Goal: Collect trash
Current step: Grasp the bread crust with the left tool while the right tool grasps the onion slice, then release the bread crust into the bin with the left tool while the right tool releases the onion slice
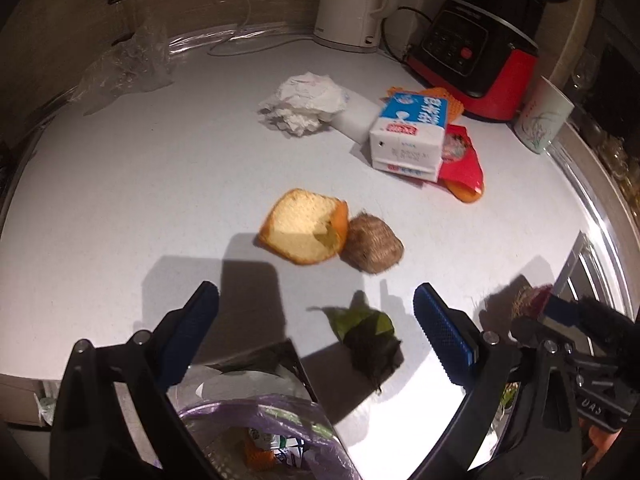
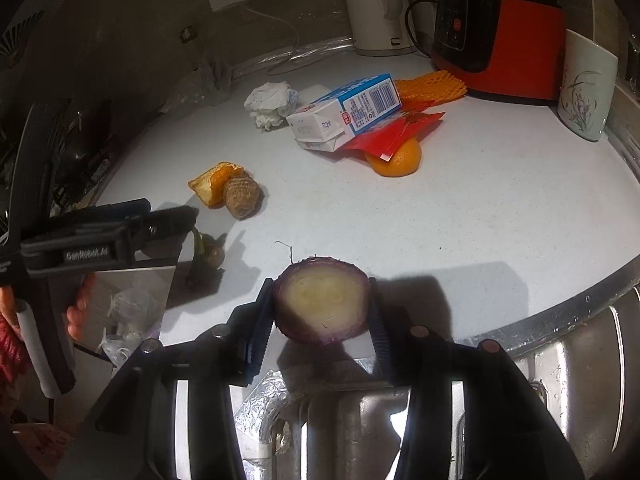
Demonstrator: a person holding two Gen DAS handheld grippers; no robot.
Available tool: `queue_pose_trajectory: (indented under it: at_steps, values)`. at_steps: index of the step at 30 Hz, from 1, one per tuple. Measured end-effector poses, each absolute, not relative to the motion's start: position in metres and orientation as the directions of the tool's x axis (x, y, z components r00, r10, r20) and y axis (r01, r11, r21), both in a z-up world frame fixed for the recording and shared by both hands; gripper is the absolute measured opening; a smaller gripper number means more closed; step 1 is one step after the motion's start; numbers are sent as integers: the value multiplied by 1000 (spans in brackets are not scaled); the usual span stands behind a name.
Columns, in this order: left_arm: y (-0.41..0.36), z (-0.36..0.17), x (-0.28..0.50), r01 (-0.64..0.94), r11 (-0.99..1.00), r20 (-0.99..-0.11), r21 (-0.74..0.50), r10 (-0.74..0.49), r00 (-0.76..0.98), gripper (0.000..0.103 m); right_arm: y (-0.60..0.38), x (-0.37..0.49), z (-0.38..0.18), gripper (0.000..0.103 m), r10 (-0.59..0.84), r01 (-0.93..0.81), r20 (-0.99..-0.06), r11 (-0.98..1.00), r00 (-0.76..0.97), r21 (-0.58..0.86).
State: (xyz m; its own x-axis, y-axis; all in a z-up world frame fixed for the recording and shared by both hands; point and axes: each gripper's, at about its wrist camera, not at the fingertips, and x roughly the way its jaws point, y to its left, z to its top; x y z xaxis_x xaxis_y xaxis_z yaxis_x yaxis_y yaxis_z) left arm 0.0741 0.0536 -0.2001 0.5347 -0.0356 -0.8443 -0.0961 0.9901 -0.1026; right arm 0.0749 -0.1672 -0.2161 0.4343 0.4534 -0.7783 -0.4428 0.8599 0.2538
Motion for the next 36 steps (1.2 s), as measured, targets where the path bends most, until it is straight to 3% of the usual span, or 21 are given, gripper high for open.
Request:
queue_pose_trajectory:
  at_steps: [7, 10, 16, 18, 19, 21, 23, 30, 36]
  values:
    - [78, -208, 113, -68, 996, -852, -58, -14, 524, 93, -169, 84, -221, 45, 467, -443, -778, 854, 419, 274]
    - [90, -216, 121, -37, 995, -860, -97, -65, 507, 89, -171, 86, -225, 45, 468, -437, -782, 855, 412, 281]
    - [102, -230, 131, 12, 972, -870, -235, -216, 442, 60, -172, 88, -228, 45, 463, -420, -790, 860, 402, 290]
    - [98, -231, 131, 37, 971, -868, -237, -229, 441, 48, -172, 90, -228, 45, 461, -415, -791, 862, 401, 292]
    - [94, -232, 130, 56, 972, -869, -229, -230, 438, 47, -171, 90, -228, 45, 460, -412, -792, 863, 402, 292]
    - [84, -233, 130, 100, 968, -866, -230, -251, 432, 26, -171, 91, -229, 45, 456, -407, -794, 866, 401, 291]
    - [76, -233, 129, 123, 965, -863, -230, -261, 433, 12, -171, 92, -230, 45, 450, -404, -798, 869, 400, 287]
    - [79, -225, 124, 96, 962, -833, -256, -270, 484, 6, -170, 89, -225, 45, 441, -404, -799, 872, 408, 275]
    - [90, -184, 88, 103, 959, -774, -262, -273, 571, 6, -157, 78, -204, 45, 424, -424, -793, 875, 437, 234]
